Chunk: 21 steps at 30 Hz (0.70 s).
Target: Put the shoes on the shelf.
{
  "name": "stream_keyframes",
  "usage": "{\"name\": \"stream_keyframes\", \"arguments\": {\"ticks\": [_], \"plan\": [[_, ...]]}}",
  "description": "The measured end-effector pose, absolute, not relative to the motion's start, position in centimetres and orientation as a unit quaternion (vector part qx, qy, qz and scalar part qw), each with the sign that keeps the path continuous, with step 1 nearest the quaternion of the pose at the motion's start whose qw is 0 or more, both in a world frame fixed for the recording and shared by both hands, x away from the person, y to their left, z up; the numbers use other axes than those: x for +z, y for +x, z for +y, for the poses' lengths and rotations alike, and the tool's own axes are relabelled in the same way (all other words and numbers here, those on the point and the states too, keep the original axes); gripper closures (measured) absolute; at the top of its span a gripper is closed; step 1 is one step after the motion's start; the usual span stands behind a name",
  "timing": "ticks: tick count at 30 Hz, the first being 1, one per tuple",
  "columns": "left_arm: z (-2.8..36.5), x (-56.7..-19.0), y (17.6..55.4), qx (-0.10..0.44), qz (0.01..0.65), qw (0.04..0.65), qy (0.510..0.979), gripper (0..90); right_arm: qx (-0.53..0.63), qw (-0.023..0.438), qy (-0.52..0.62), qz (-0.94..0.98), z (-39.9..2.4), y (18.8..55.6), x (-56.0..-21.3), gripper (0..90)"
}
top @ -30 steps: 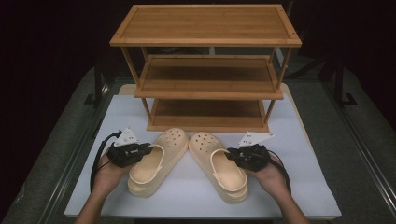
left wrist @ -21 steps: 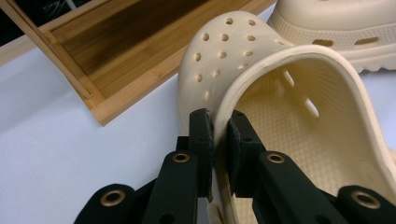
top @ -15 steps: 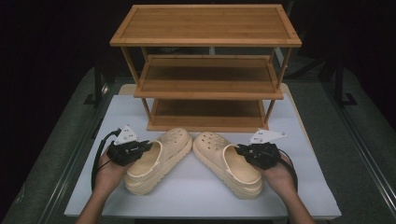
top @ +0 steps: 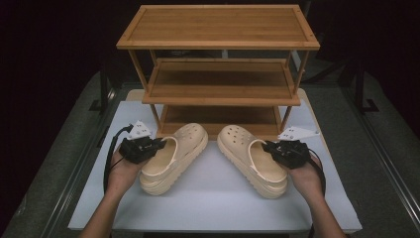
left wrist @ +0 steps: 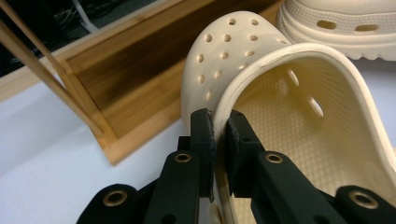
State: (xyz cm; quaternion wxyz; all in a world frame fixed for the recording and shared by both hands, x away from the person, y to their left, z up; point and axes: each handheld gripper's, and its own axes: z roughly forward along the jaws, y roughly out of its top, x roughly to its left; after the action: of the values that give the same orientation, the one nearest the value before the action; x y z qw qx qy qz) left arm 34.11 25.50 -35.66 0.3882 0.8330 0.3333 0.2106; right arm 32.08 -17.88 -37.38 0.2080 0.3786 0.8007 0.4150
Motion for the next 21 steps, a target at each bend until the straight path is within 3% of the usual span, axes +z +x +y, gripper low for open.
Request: {"name": "stream_keyframes", "arguments": {"ticks": [21], "plan": [[20.1, -36.0, 39.3, 0.243, 0.339, 0.368, 0.831, 83.0, 0.39, 0.243, 0.423, 0.781, -18.3, 38.1, -37.2, 83.0]]}}
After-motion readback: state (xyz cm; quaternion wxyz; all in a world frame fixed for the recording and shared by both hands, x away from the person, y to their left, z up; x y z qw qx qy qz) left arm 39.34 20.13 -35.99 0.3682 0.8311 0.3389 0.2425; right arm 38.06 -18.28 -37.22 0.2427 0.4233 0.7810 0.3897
